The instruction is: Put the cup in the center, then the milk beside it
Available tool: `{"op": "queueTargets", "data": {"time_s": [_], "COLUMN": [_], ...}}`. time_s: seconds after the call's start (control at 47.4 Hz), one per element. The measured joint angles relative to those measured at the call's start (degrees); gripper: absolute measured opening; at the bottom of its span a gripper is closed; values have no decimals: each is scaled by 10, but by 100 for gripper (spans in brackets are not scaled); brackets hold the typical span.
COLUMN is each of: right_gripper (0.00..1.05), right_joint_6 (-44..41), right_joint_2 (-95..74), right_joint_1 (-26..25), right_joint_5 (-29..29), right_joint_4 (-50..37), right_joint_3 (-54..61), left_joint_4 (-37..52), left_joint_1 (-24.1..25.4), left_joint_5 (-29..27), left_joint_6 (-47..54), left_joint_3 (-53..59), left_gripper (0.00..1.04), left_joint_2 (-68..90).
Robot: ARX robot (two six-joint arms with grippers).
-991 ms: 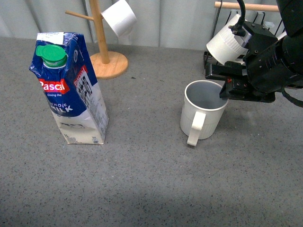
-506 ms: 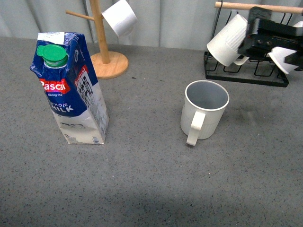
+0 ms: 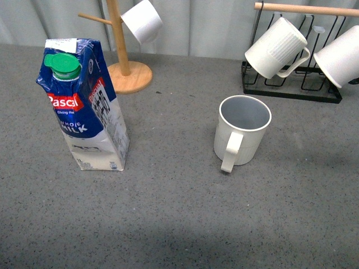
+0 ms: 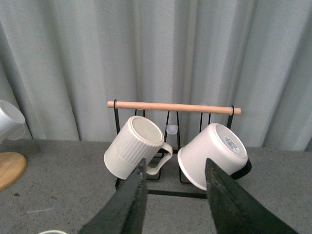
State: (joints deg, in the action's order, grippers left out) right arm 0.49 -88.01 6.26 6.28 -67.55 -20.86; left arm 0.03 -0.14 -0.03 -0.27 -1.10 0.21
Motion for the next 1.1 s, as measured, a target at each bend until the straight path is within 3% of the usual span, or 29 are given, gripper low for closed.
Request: {"op": "queueTargets", "data": {"time_s": [0.169,0.401,1.097], "right_gripper": [1,1,1], "right_joint_6": [-5,-5,-5], "right_joint_2": [76,210,527], "right_joint_1": [-16,-61,-61], "right_joint_5": [-17,-59,-62], "right_joint_4": [18,81,330], "right_joint_3": [74,144,205], "left_joint_4": [0,0,0], "left_joint_1": [0,0,0], "left_joint_5": [0,0,0], "left_joint_6": [0,0,0], "left_joint_3": [0,0,0], "left_gripper": [98,98,98], "left_joint_2": [0,0,0]}}
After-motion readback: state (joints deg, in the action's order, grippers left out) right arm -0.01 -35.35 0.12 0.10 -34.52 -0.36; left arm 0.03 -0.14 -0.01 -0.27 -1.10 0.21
